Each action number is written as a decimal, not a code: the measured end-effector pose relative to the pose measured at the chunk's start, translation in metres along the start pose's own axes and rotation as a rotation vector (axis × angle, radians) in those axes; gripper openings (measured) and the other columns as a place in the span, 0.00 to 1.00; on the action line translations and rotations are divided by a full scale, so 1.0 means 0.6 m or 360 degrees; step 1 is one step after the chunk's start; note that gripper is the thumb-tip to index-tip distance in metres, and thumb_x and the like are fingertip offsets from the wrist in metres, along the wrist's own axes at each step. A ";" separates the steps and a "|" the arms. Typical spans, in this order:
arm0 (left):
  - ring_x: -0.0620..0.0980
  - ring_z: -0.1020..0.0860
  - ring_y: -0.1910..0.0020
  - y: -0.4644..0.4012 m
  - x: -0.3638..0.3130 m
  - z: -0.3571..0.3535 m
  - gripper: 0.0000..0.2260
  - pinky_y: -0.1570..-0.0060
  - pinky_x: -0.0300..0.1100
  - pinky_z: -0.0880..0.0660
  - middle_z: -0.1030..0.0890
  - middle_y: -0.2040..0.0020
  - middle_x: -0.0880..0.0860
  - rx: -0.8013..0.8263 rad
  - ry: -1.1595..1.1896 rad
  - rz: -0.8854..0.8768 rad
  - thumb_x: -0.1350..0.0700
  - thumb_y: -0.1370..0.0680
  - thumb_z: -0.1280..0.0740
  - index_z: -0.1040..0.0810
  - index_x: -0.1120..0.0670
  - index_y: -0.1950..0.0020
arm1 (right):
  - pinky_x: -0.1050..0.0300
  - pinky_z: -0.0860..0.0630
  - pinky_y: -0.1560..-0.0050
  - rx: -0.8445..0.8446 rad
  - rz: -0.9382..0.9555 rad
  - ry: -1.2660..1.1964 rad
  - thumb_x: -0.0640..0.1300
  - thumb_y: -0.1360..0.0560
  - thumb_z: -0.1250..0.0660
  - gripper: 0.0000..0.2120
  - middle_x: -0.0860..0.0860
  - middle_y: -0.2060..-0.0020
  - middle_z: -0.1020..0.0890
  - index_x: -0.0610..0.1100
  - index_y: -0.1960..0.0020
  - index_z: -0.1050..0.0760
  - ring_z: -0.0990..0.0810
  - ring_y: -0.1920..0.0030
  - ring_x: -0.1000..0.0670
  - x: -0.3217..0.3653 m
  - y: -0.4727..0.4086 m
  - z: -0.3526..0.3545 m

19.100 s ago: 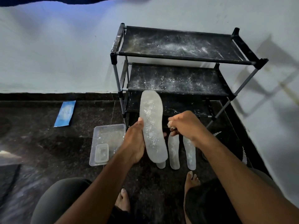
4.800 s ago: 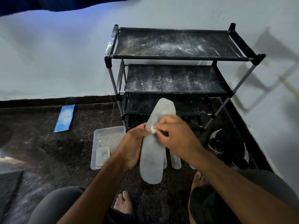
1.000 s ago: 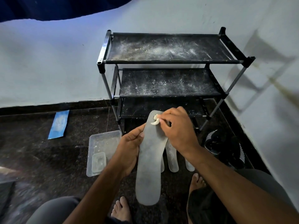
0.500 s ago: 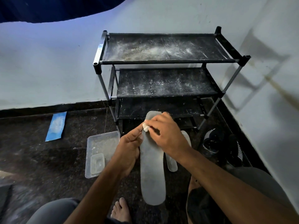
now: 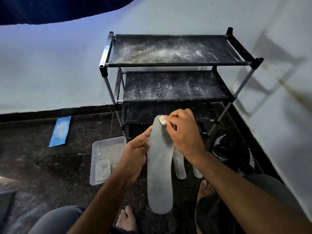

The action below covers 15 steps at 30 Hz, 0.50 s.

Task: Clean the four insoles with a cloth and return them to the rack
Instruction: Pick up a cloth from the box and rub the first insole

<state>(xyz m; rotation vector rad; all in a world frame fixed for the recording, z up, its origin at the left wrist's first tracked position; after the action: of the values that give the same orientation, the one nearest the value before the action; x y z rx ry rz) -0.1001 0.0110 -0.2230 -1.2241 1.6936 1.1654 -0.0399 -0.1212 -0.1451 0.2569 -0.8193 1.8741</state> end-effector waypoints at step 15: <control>0.56 0.18 0.38 0.001 0.006 0.021 0.18 0.43 0.52 0.20 0.16 0.37 0.57 -0.0158 -0.0124 0.0045 0.65 0.14 0.47 0.21 0.54 0.32 | 0.50 0.28 0.51 -0.0081 -0.0026 0.0105 0.44 0.23 0.33 0.08 0.54 0.56 0.22 0.47 0.47 0.16 0.30 0.51 0.53 -0.014 -0.002 0.016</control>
<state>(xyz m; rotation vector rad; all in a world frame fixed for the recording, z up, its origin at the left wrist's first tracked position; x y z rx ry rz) -0.1009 0.0220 -0.2300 -1.2017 1.6166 1.3111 -0.0372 -0.1332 -0.1417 0.1689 -0.8166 1.8343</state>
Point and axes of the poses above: each hand's wrist, its own y-axis away from the middle knuckle, its own z-axis out of the back of the hand, x = y × z, the point moved 8 cm from there along -y, towards the middle knuckle
